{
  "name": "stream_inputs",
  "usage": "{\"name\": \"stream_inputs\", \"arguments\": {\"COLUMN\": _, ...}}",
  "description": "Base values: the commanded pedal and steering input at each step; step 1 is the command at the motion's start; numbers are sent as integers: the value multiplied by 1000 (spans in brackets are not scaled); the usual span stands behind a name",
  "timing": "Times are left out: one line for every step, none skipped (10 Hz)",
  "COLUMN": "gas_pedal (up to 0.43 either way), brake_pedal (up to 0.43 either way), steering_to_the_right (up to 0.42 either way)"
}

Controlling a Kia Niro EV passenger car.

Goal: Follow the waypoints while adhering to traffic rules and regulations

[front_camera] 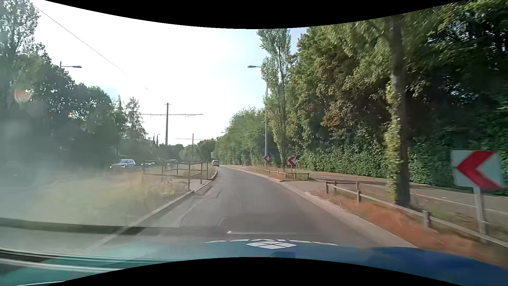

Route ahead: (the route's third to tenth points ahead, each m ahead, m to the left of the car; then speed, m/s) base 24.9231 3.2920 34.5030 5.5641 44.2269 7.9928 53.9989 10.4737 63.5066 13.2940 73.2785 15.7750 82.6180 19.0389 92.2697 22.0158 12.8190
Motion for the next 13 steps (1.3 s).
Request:
{"name": "stream_inputs", "arguments": {"gas_pedal": 169, "brake_pedal": 0, "steering_to_the_right": -33}}
{"name": "stream_inputs", "arguments": {"gas_pedal": 169, "brake_pedal": 0, "steering_to_the_right": -39}}
{"name": "stream_inputs", "arguments": {"gas_pedal": 169, "brake_pedal": 0, "steering_to_the_right": -42}}
{"name": "stream_inputs", "arguments": {"gas_pedal": 169, "brake_pedal": 0, "steering_to_the_right": -45}}
{"name": "stream_inputs", "arguments": {"gas_pedal": 169, "brake_pedal": 0, "steering_to_the_right": -46}}
{"name": "stream_inputs", "arguments": {"gas_pedal": 169, "brake_pedal": 0, "steering_to_the_right": -46}}
{"name": "stream_inputs", "arguments": {"gas_pedal": 169, "brake_pedal": 0, "steering_to_the_right": -46}}
{"name": "stream_inputs", "arguments": {"gas_pedal": 169, "brake_pedal": 0, "steering_to_the_right": -47}}
{"name": "stream_inputs", "arguments": {"gas_pedal": 177, "brake_pedal": 0, "steering_to_the_right": -47}}
{"name": "stream_inputs", "arguments": {"gas_pedal": 177, "brake_pedal": 0, "steering_to_the_right": -47}}
{"name": "stream_inputs", "arguments": {"gas_pedal": 177, "brake_pedal": 0, "steering_to_the_right": -49}}
{"name": "stream_inputs", "arguments": {"gas_pedal": 177, "brake_pedal": 0, "steering_to_the_right": -52}}
{"name": "stream_inputs", "arguments": {"gas_pedal": 177, "brake_pedal": 0, "steering_to_the_right": -53}}
